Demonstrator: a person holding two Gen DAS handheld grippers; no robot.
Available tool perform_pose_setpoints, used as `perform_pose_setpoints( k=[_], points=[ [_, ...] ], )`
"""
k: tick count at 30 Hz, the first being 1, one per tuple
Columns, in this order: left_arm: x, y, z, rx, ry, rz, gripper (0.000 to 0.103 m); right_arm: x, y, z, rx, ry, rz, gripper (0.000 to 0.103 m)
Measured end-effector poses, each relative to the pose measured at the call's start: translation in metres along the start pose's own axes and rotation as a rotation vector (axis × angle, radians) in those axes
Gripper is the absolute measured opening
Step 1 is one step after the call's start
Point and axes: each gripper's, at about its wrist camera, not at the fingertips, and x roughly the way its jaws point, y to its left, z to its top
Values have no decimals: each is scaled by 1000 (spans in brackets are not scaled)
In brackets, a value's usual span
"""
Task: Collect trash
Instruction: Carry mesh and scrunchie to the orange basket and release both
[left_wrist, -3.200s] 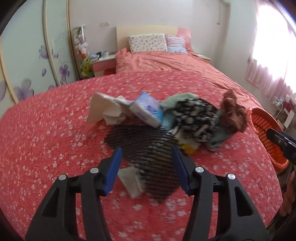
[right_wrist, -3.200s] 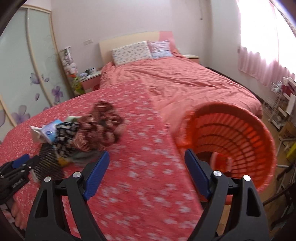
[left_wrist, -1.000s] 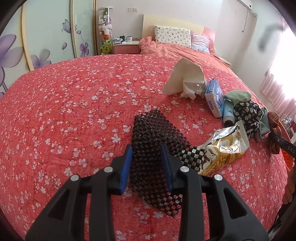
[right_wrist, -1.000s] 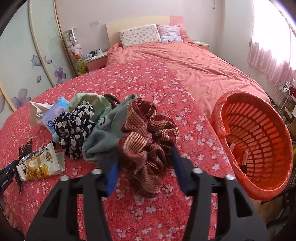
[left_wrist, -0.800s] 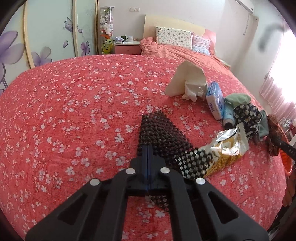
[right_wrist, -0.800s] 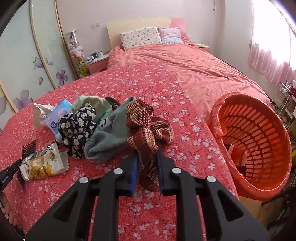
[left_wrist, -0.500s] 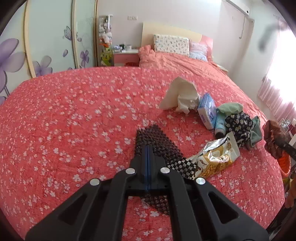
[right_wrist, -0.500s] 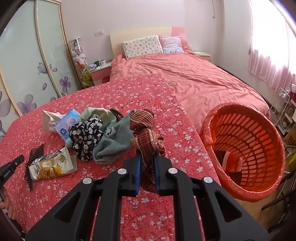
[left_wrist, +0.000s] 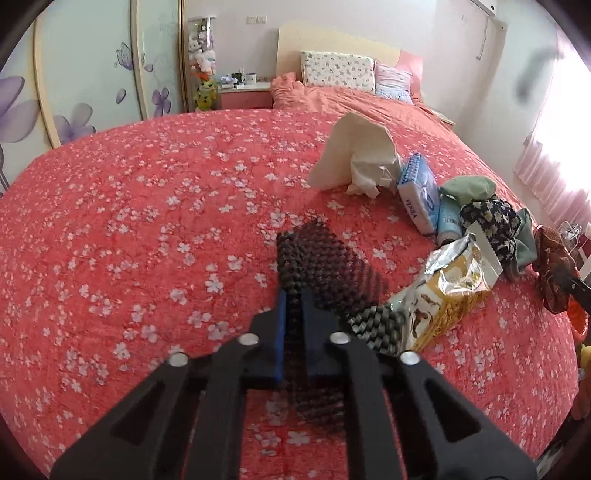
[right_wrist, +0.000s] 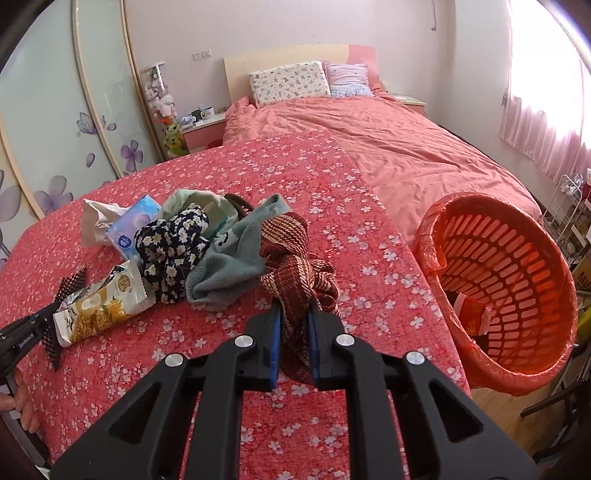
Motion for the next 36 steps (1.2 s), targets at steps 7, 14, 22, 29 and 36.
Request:
perform_pose_setpoints(
  k=[7, 14, 22, 29, 36],
  points=[
    [-34, 4, 14, -9, -78, -2, 7, -28, -2, 11, -7, -65, 10, 12],
    [-83, -12, 33, 11, -190, -15, 7, -57, -11, 17, 2, -125, 19, 12],
    [-123, -61, 53, 77, -281, -88, 7, -86, -31, 22, 30, -190, 9, 12],
    [-140, -120, 56, 138, -311, -203, 7, -101, -56, 20, 64, -228, -17, 12],
    [-146, -186, 51, 208, -323, -320, 7, -108, -90, 18, 110, -260, -54, 12]
  ],
)
